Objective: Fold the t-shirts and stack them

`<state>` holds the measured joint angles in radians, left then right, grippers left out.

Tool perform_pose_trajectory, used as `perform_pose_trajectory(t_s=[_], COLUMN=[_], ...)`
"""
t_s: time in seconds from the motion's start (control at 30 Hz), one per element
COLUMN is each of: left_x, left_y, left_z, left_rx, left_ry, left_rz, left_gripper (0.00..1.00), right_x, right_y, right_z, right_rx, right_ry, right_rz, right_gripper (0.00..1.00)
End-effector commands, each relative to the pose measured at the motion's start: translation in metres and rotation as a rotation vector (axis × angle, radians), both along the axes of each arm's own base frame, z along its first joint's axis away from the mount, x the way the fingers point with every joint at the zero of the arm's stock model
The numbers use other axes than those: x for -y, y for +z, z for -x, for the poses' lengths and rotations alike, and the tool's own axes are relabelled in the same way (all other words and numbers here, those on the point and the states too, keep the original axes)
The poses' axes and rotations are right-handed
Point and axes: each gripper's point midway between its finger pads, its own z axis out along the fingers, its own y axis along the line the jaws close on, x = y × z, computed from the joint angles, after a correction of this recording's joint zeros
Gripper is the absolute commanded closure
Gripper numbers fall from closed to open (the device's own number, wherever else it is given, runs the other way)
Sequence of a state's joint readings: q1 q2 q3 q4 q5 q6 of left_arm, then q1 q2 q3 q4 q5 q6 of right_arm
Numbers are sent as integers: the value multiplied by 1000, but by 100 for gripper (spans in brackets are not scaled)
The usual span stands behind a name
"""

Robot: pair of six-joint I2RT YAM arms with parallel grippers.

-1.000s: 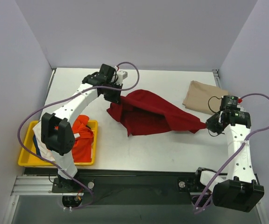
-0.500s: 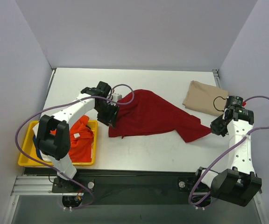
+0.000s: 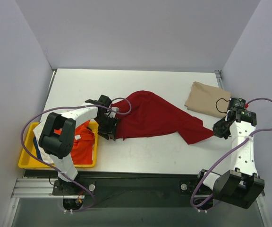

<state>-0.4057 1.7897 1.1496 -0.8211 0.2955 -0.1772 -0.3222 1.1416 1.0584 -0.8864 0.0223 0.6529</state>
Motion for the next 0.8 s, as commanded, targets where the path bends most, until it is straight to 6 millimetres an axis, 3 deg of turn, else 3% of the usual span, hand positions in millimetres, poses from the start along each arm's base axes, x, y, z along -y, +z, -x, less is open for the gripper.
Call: perform_pose_trajectory(t_s=[0.0, 0.2, 0.4, 0.5, 0.53, 0.67, 0.77], left_x=[10, 6, -3, -2, -1, 2, 2], left_y=[-1, -8, -18, -27, -30, -34, -27], left_z=[-30, -47, -48, -44, -41, -38, -44], left_rx=[97, 141, 137, 117, 107, 89, 108], left_ry=[44, 73, 70, 59, 56, 56, 58], left_rz=[37, -8, -64, -57, -52, -30, -32], left_gripper=[43, 43, 43, 57, 69, 92, 100], right_x=[-1, -3, -4, -6, -7, -5, -9], right_y=[-4, -6, -6, -6, -6, -2, 6], right_z=[15, 17, 17, 16, 15, 12, 5], right_rx=[-49, -39, -27, -23, -19, -5, 31], right_ry=[-2, -1, -8, -7, -6, -8, 5], right_rz=[2, -7, -10, -21, -23, -17, -38], right_gripper=[100, 100, 100, 100, 100, 100, 100])
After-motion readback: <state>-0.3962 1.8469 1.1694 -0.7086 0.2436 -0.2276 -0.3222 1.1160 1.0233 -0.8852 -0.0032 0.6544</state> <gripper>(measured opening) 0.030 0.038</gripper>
